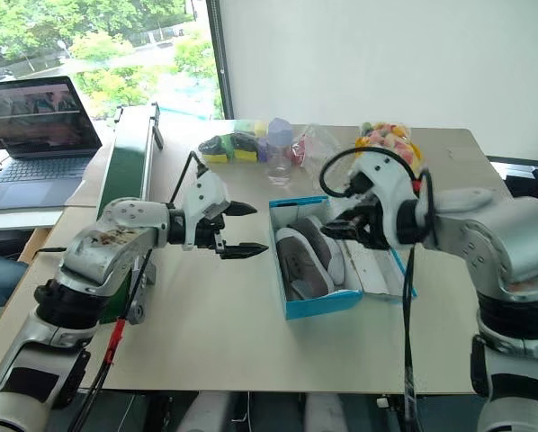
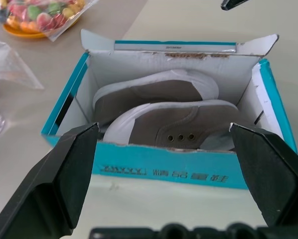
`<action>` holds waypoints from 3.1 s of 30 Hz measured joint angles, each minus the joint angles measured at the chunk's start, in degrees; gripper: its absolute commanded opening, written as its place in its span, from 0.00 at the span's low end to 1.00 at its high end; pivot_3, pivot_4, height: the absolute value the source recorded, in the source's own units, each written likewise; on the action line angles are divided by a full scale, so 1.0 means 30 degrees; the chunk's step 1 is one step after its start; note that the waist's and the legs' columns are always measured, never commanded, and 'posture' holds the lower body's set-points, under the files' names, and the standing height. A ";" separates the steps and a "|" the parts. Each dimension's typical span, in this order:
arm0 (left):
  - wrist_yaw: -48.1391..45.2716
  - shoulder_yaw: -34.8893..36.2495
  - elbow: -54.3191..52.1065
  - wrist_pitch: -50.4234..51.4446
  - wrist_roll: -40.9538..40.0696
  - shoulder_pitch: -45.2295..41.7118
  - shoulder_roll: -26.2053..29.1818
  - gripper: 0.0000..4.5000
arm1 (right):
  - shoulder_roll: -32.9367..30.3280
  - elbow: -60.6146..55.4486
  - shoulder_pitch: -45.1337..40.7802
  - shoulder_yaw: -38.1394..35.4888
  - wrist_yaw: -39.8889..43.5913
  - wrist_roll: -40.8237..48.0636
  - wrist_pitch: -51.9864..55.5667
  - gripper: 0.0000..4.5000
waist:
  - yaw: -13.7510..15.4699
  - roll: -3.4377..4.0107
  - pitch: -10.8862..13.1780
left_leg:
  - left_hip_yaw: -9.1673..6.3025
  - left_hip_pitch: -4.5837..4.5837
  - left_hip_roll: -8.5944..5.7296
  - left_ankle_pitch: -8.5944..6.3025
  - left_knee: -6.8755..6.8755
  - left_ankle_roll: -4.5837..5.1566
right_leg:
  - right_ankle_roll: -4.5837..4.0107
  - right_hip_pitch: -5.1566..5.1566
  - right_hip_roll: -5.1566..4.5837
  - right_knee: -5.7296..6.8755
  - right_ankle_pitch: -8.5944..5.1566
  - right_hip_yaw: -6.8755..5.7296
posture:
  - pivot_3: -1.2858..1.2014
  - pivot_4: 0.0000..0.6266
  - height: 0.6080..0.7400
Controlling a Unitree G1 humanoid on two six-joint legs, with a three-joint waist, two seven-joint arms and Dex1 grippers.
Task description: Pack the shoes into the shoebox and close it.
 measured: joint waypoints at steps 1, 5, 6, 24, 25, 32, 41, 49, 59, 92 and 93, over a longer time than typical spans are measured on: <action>-0.0275 -0.0158 0.0309 -0.0244 0.0019 -0.0198 -0.0154 1.00 | -0.0458 -0.0565 0.0691 -0.0663 0.0045 0.0459 0.0271 0.08 | 0.0017 0.0000 -0.0001 | -0.0006 0.0000 0.0002 0.0000 0.0000 -0.0001 | 0.0000 0.0001 0.0000 0.0000 -0.0001 -0.0002 | 0.52 0.24 0.99; -0.1633 -0.0623 0.1171 -0.1028 0.0146 -0.0660 -0.0288 1.00 | -0.1758 -0.2430 0.4718 -0.3276 -0.0099 0.2600 0.0534 0.02 | 0.0083 -0.0003 -0.0002 | 0.0000 0.0001 0.0012 -0.0003 0.0000 -0.0003 | -0.0002 0.0008 0.0000 -0.0002 -0.0002 0.0001 | 0.52 0.24 0.99; -0.1927 -0.0780 0.1323 -0.1153 0.0177 -0.0807 -0.0317 1.00 | -0.1795 -0.2785 0.5616 -0.3797 -0.0290 0.2941 0.0535 0.02 | 0.0085 -0.0003 -0.0002 | 0.0008 0.0001 0.0014 -0.0004 0.0000 -0.0004 | -0.0001 0.0005 -0.0003 -0.0007 -0.0002 0.0006 | 0.52 0.24 0.99; -0.4701 -0.1661 0.3566 -0.3118 0.1684 -0.2885 -0.0727 1.00 | 0.8051 0.0325 1.6066 -0.7628 -0.4310 0.1641 -0.6957 0.02 | -0.0223 -0.0005 -0.0084 | 0.0306 0.0028 0.0291 -0.0080 0.0017 -0.0134 | 0.0020 0.0043 0.0040 -0.0195 0.0010 -0.0018 | 0.52 0.24 0.99; -0.4680 -0.1652 0.3507 -0.3070 0.1694 -0.2887 -0.0717 1.00 | 0.8652 0.1323 1.5736 -0.7332 -0.4354 0.1269 -0.8037 0.02 | -0.0261 0.0002 -0.0086 | 0.0315 0.0029 0.0296 -0.0080 0.0017 -0.0133 | 0.0023 0.0042 0.0035 -0.0195 0.0012 -0.0020 | 0.52 0.24 0.99; -0.4427 -0.1193 0.2808 -0.2281 0.1685 -0.2861 -0.0155 1.00 | 0.9849 0.4708 1.4648 -0.6204 -0.4314 0.0567 -1.1197 0.02 | -0.0246 0.0042 -0.0088 | 0.0341 0.0029 0.0313 -0.0078 0.0017 -0.0131 | 0.0024 0.0022 0.0041 -0.0161 0.0015 -0.0010 | 0.52 0.24 0.99; -0.3986 -0.1048 0.1789 -0.1542 0.1576 -0.1995 0.0036 1.00 | 1.0899 0.7034 1.2860 -0.5920 -0.4894 -0.0079 -1.4714 0.02 | -0.0200 0.0043 -0.0088 | 0.0352 0.0026 0.0257 -0.0088 0.0012 -0.0094 | 0.0068 0.0020 0.0036 -0.0144 0.0049 0.0036 | 0.52 0.24 0.99; -0.3646 -0.1045 0.2569 -0.1971 0.1650 -0.2646 -0.0694 1.00 | 1.1216 0.7278 1.2333 -0.6797 -0.4118 0.1109 -1.7054 0.02 | -0.0177 0.0045 -0.0090 | 0.0359 0.0025 0.0238 -0.0085 0.0012 -0.0090 | 0.0078 0.0032 0.0030 -0.0143 0.0055 0.0052 | 0.52 0.24 0.99; -0.3268 -0.0968 0.2219 -0.1871 0.1653 -0.2461 -0.0394 1.00 | 0.9069 0.4915 1.1114 -0.5213 -0.2804 0.1507 -1.7118 0.02 | -0.0268 0.0052 -0.0090 | 0.0365 0.0037 0.0252 -0.0046 0.0012 -0.0024 | 0.0065 0.0022 0.0040 -0.0116 0.0062 0.0052 | 0.52 0.24 0.99; -0.1473 0.1470 -0.0862 0.0734 0.1479 -0.0715 0.2255 1.00 | 0.7946 0.5765 0.6717 0.0823 -0.1677 0.2005 -1.5751 0.02 | -0.0165 0.0050 -0.0089 | 0.0375 0.0043 0.0245 -0.0017 0.0012 0.0025 | 0.0060 0.0027 0.0034 -0.0125 0.0075 0.0050 | 0.52 0.24 0.99; -0.1448 0.1584 -0.1065 0.0880 0.1429 -0.0609 0.2429 1.00 | 0.8039 0.5904 0.6470 0.0988 -0.1646 0.2002 -1.5748 0.02 | -0.0168 0.0050 -0.0089 | 0.0374 0.0043 0.0248 -0.0018 0.0012 0.0024 | 0.0060 0.0025 0.0038 -0.0125 0.0076 0.0050 | 0.52 0.24 0.99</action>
